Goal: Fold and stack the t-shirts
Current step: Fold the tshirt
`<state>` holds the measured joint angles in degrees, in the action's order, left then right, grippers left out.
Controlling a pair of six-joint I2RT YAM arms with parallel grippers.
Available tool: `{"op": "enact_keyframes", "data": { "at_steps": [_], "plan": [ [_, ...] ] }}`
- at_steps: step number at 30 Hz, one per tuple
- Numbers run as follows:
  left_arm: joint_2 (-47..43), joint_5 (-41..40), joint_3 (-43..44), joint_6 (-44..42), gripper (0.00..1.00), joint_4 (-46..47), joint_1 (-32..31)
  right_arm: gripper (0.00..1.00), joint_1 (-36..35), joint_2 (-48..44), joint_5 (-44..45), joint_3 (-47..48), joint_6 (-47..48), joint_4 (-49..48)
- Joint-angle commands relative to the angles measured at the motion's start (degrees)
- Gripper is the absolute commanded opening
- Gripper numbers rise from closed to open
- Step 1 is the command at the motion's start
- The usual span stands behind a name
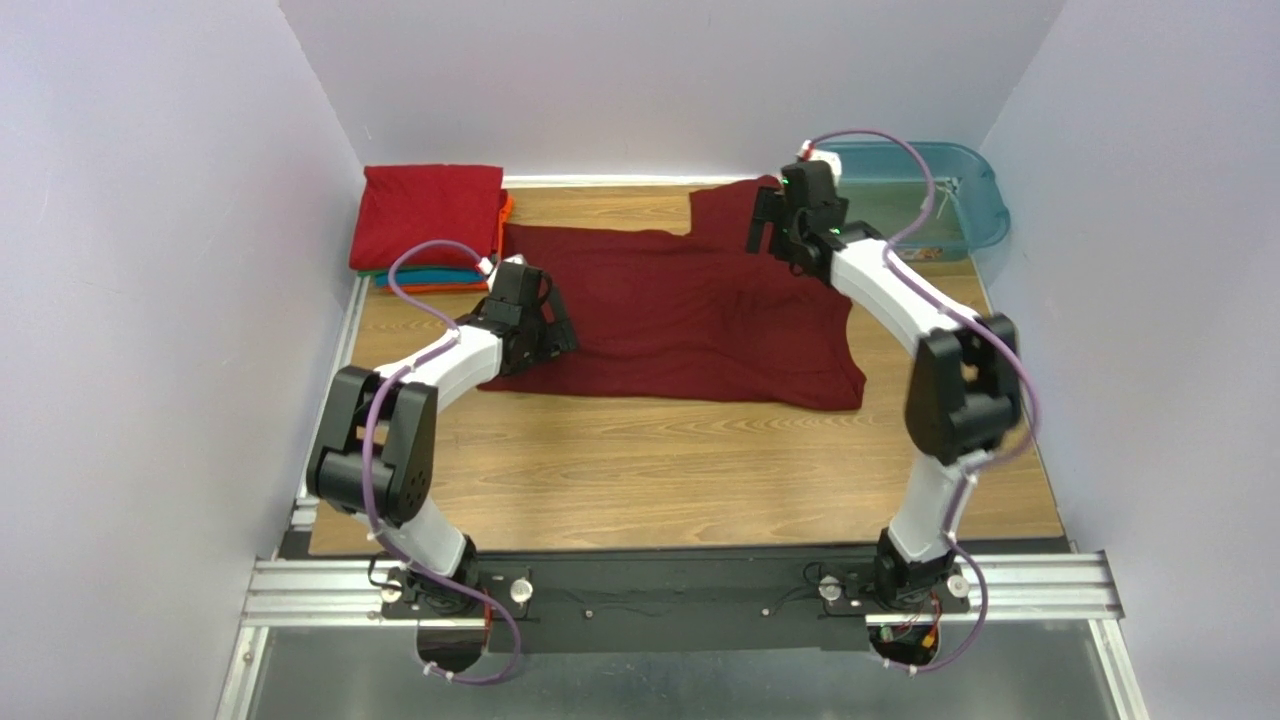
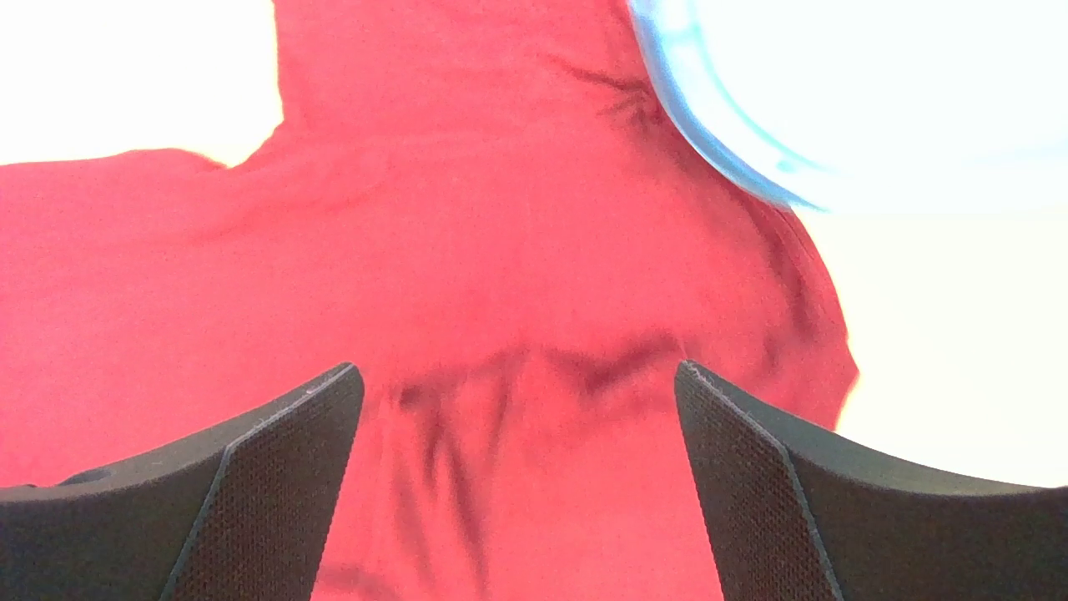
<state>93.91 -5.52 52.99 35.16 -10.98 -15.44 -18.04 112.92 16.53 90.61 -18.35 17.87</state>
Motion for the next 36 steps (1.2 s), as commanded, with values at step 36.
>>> {"op": "enact_keyframes", "data": {
  "at_steps": [36],
  "plan": [
    [-10.2, 3.5, -15.5, 9.0, 0.98, 3.3, -4.8, 1.00, -0.3, -27.9, -14.7, -52.8, -14.2, 5.7]
  ]
}}
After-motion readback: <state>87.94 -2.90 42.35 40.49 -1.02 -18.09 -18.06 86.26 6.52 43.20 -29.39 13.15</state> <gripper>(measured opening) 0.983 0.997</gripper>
